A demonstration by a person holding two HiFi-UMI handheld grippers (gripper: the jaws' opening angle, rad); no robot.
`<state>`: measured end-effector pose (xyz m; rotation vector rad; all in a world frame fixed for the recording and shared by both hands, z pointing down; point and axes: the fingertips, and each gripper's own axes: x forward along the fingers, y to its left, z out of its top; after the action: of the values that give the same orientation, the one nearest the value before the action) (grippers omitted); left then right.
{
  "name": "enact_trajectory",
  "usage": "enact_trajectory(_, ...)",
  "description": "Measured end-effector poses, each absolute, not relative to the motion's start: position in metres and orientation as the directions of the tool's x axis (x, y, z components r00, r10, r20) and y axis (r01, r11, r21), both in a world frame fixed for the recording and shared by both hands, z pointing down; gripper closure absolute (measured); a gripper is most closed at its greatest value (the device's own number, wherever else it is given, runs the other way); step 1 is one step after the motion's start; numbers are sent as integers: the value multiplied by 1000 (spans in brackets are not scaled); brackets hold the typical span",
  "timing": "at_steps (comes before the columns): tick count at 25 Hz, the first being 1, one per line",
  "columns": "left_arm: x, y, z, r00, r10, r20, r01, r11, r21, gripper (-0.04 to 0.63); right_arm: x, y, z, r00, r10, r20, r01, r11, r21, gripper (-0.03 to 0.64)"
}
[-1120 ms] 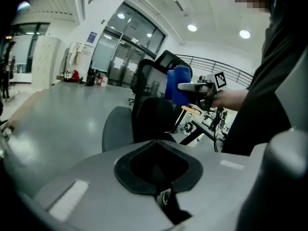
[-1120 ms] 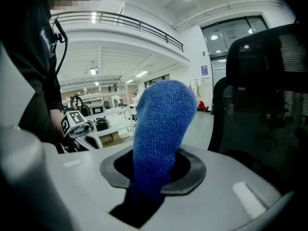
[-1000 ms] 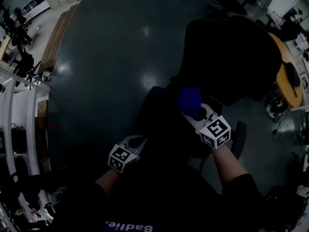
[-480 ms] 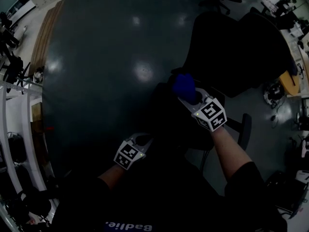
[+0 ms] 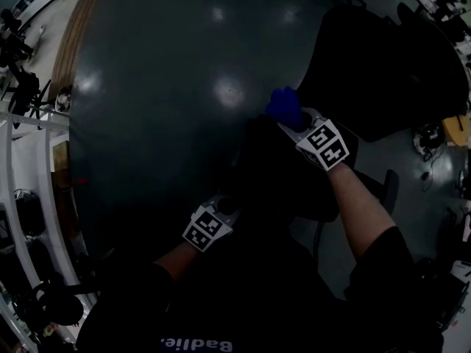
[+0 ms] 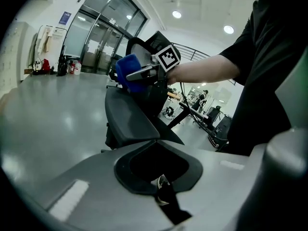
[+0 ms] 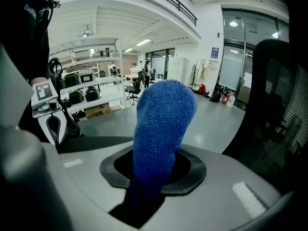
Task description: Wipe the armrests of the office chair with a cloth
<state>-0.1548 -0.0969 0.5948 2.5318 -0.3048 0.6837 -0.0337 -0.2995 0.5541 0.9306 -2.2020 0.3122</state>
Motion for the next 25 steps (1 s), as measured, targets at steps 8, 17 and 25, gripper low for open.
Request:
enact_trajectory(8,-155,-101,599,852,-92,515,-341,-844,413,575,-48,-300,577,-487,-490,723,-686,727,31,492)
enact_trajectory(17,-159,-99,602,852,-100,514,-352,-836,421,575,-67,-276,579,-517,-470,715,-669,743,6,492)
enact_trajectory(25,-157,-96,604,848,-92,521,-345,-843,412,575,-89,-237,578,-565,-434,702,-642,766,-43,492)
